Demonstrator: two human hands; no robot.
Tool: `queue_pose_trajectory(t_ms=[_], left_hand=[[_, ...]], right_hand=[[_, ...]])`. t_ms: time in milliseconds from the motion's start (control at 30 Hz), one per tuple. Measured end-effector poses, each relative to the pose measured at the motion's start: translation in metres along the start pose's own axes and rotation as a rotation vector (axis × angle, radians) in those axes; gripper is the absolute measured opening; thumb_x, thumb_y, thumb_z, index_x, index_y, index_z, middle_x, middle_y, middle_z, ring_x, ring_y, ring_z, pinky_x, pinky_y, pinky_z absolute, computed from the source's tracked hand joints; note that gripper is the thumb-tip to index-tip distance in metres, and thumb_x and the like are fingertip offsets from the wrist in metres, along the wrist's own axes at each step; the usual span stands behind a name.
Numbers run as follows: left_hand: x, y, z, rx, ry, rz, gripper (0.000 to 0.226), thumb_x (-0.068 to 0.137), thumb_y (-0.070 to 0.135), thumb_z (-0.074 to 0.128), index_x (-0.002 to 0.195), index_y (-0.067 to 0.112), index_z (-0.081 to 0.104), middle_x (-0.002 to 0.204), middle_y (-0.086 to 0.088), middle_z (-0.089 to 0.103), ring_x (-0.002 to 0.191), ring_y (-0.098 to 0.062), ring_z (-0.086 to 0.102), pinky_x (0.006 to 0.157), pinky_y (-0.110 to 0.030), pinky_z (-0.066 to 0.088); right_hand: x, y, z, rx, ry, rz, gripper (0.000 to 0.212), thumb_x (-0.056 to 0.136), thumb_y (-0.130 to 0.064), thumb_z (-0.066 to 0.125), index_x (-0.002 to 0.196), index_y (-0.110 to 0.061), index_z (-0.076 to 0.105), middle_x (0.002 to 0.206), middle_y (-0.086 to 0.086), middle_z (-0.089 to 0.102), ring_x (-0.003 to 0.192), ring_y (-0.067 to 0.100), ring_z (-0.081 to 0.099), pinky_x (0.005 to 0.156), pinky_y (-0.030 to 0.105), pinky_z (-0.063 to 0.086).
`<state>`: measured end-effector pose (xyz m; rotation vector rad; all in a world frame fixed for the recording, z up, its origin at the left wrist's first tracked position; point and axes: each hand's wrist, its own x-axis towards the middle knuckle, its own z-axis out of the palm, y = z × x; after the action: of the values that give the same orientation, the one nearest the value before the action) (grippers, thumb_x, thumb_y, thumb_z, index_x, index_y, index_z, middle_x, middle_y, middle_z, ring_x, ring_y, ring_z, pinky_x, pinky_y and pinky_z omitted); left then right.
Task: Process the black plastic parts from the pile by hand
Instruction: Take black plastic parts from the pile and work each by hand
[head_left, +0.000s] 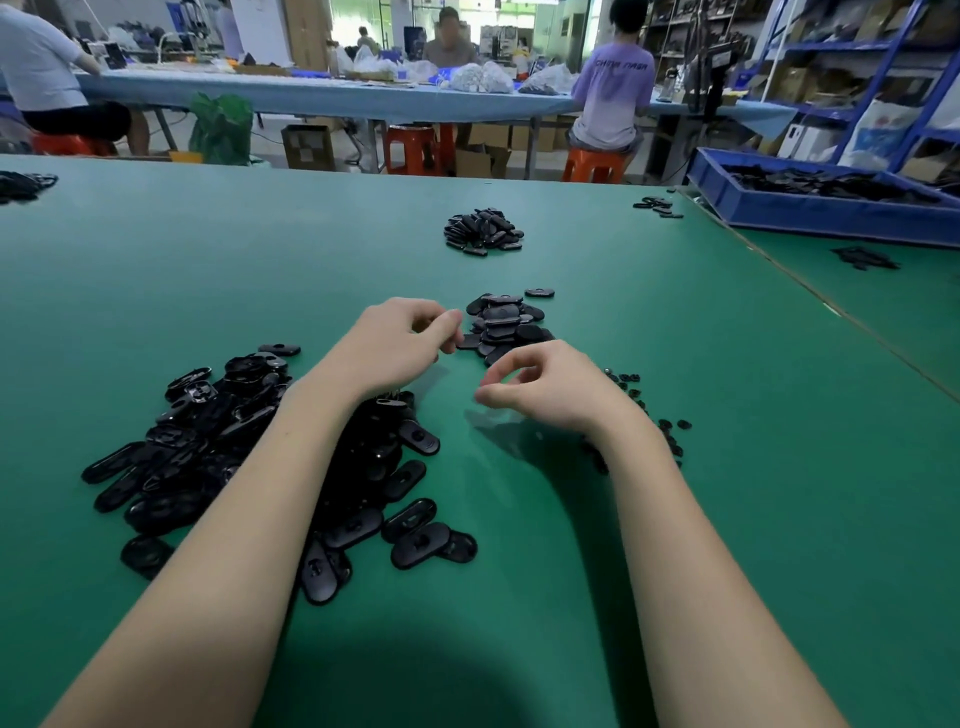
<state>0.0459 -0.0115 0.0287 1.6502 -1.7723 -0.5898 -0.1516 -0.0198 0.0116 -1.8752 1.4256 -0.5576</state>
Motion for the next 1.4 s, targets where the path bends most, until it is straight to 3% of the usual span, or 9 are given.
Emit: queue_pose_trajectory(t_ms=[267, 500, 733, 833, 933, 1067, 1200, 1300, 1400], left_hand=[[-0.007, 0.0, 0.0, -0.039, -0.031, 0.02, 0.031, 0.103, 0.039, 0.049, 0.089, 0.023, 0.072, 0.091, 0.008, 0.075, 0.085, -0.009, 0.071, 0.083, -0.021, 0.049], [-0.006, 0.0, 0.003, -0.053, -0.065, 0.019, 0.029, 0.102, 0.04, 0.051, 0.089, 0.025, 0.072, 0.088, 0.012, 0.075, 0.082, -0.006, 0.071, 0.085, -0.025, 0.051], [-0.009, 0.009, 0.019, -0.001, -0.23, 0.051, 0.017, 0.097, 0.04, 0.059, 0.113, 0.04, 0.064, 0.103, 0.008, 0.072, 0.097, -0.014, 0.069, 0.096, -0.037, 0.053], [-0.013, 0.014, 0.027, -0.073, -0.303, 0.095, 0.025, 0.093, 0.032, 0.068, 0.116, 0.042, 0.065, 0.093, 0.009, 0.072, 0.077, -0.003, 0.066, 0.077, -0.028, 0.053], [-0.015, 0.017, 0.033, -0.097, -0.26, 0.143, 0.031, 0.092, 0.018, 0.067, 0.117, 0.038, 0.066, 0.082, 0.008, 0.075, 0.06, 0.006, 0.057, 0.061, -0.01, 0.04], [-0.016, 0.016, 0.034, -0.123, -0.243, 0.119, 0.031, 0.094, 0.015, 0.064, 0.114, 0.038, 0.068, 0.084, 0.008, 0.076, 0.075, -0.004, 0.066, 0.07, -0.012, 0.044], [-0.016, 0.014, 0.035, -0.126, -0.236, 0.093, 0.03, 0.095, 0.015, 0.064, 0.114, 0.037, 0.069, 0.088, 0.005, 0.076, 0.074, -0.002, 0.067, 0.068, -0.009, 0.041], [-0.017, 0.014, 0.035, -0.132, -0.246, 0.086, 0.03, 0.095, 0.015, 0.063, 0.114, 0.037, 0.069, 0.095, 0.0, 0.076, 0.081, -0.004, 0.07, 0.074, -0.012, 0.043], [-0.017, 0.015, 0.036, -0.135, -0.25, 0.086, 0.029, 0.095, 0.016, 0.063, 0.114, 0.037, 0.069, 0.097, -0.001, 0.076, 0.082, -0.006, 0.071, 0.077, -0.017, 0.045]], right_hand=[[0.003, -0.022, 0.035, -0.187, -0.169, -0.087, 0.026, 0.068, -0.048, 0.089, 0.082, -0.03, 0.075, 0.075, -0.012, 0.066, 0.069, 0.004, 0.059, 0.071, 0.026, 0.05], [0.003, -0.011, 0.016, -0.121, -0.153, -0.08, 0.012, 0.075, -0.028, 0.086, 0.078, -0.028, 0.074, 0.066, -0.018, 0.067, 0.054, -0.006, 0.054, 0.054, 0.011, 0.04], [-0.004, 0.012, -0.022, 0.033, -0.036, -0.021, 0.008, 0.083, -0.027, 0.082, 0.083, -0.028, 0.074, 0.07, -0.014, 0.07, 0.062, 0.005, 0.057, 0.07, 0.026, 0.046], [-0.007, 0.016, -0.031, 0.077, 0.021, -0.018, 0.007, 0.084, -0.023, 0.081, 0.086, -0.026, 0.074, 0.076, -0.006, 0.072, 0.058, 0.006, 0.055, 0.066, 0.022, 0.046], [-0.01, 0.018, -0.035, 0.099, 0.077, 0.019, 0.01, 0.083, -0.03, 0.081, 0.09, -0.026, 0.074, 0.076, -0.006, 0.073, 0.055, 0.005, 0.054, 0.056, 0.017, 0.043], [-0.009, 0.028, -0.039, -0.03, 0.259, 0.136, 0.007, 0.086, -0.034, 0.07, 0.092, -0.034, 0.072, 0.09, -0.011, 0.075, 0.082, 0.01, 0.066, 0.075, 0.029, 0.051], [-0.011, 0.04, -0.037, -0.257, 0.348, 0.303, 0.025, 0.088, -0.032, 0.065, 0.111, -0.039, 0.073, 0.115, -0.007, 0.073, 0.114, 0.022, 0.062, 0.094, 0.034, 0.051], [-0.01, 0.043, -0.033, -0.282, 0.36, 0.362, 0.031, 0.088, -0.029, 0.066, 0.117, -0.04, 0.073, 0.122, -0.003, 0.071, 0.116, 0.025, 0.062, 0.087, 0.029, 0.048], [-0.009, 0.043, -0.033, -0.271, 0.412, 0.396, 0.023, 0.086, -0.029, 0.07, 0.106, -0.039, 0.077, 0.115, -0.007, 0.073, 0.111, 0.023, 0.064, 0.079, 0.027, 0.044]])
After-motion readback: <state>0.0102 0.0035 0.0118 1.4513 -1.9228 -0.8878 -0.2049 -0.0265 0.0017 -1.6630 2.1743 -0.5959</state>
